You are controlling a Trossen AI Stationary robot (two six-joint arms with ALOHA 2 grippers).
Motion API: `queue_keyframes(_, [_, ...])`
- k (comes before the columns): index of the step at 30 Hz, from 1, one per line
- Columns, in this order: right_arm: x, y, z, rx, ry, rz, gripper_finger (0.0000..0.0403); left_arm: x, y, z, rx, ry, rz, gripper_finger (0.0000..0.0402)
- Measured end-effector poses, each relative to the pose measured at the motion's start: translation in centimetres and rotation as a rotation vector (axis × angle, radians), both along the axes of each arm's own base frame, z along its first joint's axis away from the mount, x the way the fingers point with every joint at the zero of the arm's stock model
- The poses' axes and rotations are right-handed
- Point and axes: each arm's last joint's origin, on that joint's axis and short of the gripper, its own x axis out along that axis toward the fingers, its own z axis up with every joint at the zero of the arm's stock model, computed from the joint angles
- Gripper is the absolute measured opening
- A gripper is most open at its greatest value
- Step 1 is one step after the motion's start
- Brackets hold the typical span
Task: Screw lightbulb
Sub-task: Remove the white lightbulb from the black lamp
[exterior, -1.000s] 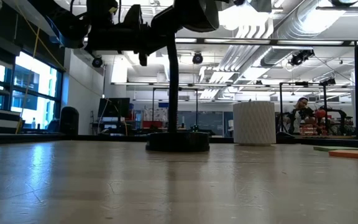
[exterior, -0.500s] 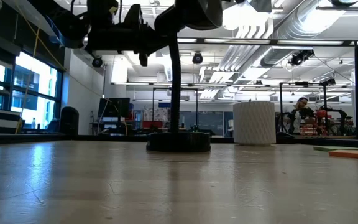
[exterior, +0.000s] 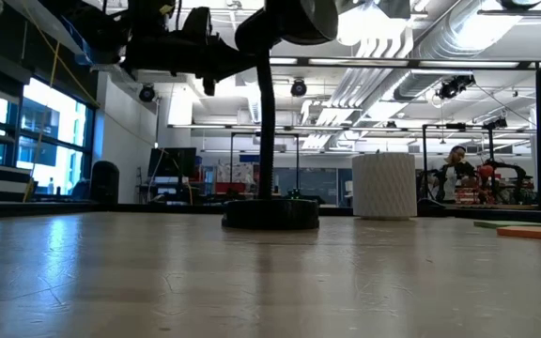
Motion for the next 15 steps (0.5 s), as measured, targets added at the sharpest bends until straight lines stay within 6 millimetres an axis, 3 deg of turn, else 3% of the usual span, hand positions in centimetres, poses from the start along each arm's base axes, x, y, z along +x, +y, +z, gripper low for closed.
queue_keyframes(4, [-0.2, 0.8, 0.4, -0.049, -0.005, 0.020, 0.0284, -1.1, -0.5, 1.0, 0.044, 0.040, 0.102, 0.0000])
queue_keyframes(8, [-1.5, 2.4, 0.9, -0.104, 0.036, -0.004, 0.0284, -1.9, -2.1, 1.6, 0.071, 0.110, 0.080, 0.0000])
queue_keyframes(15, [-6.8, 4.0, 1.9, -0.023, 0.126, 0.074, 0.0283, -2.2, -5.9, 0.9, -0.035, 0.182, 0.051, 0.0000])
